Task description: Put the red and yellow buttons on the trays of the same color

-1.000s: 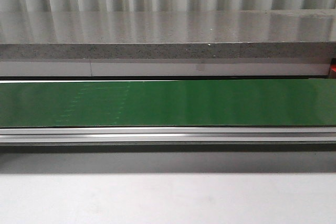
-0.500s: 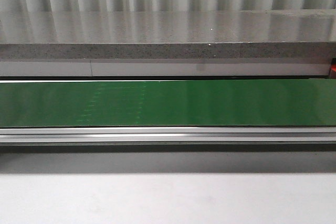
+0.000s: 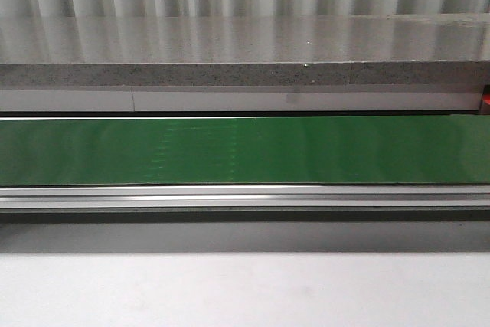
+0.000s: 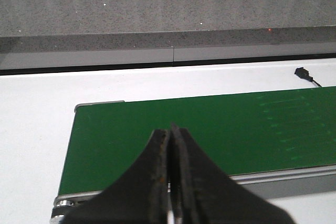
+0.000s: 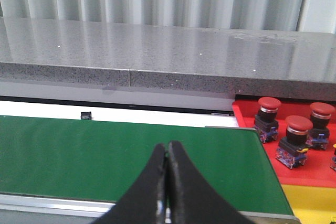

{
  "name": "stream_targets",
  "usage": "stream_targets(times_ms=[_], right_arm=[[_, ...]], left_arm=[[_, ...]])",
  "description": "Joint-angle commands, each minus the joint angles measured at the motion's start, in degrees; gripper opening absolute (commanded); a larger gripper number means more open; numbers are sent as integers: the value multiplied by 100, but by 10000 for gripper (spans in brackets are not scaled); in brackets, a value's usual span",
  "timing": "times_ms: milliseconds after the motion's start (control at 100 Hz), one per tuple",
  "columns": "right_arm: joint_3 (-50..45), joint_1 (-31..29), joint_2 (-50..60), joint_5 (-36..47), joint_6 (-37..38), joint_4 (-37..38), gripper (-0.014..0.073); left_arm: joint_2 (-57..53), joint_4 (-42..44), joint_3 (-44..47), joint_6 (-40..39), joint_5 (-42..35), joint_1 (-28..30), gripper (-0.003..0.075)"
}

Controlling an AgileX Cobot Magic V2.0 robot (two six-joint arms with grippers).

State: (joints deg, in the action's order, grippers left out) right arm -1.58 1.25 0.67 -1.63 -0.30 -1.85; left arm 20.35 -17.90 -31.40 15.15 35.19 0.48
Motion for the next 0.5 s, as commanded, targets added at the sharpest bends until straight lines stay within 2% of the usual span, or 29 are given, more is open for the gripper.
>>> stream_targets(times_ms=[0,290,490], right_arm=[[-8,-26,66,510,-56,3,-67],[-8,-26,66,510,-56,3,-67],[-8,-26,66,510,-56,3,-67]], left_arm=[[40,-99,-158,-17,-391,-39,-20],[40,-99,-150,-17,-417,-39,-20],[13,20,-52,-136,-879,-39,-20]])
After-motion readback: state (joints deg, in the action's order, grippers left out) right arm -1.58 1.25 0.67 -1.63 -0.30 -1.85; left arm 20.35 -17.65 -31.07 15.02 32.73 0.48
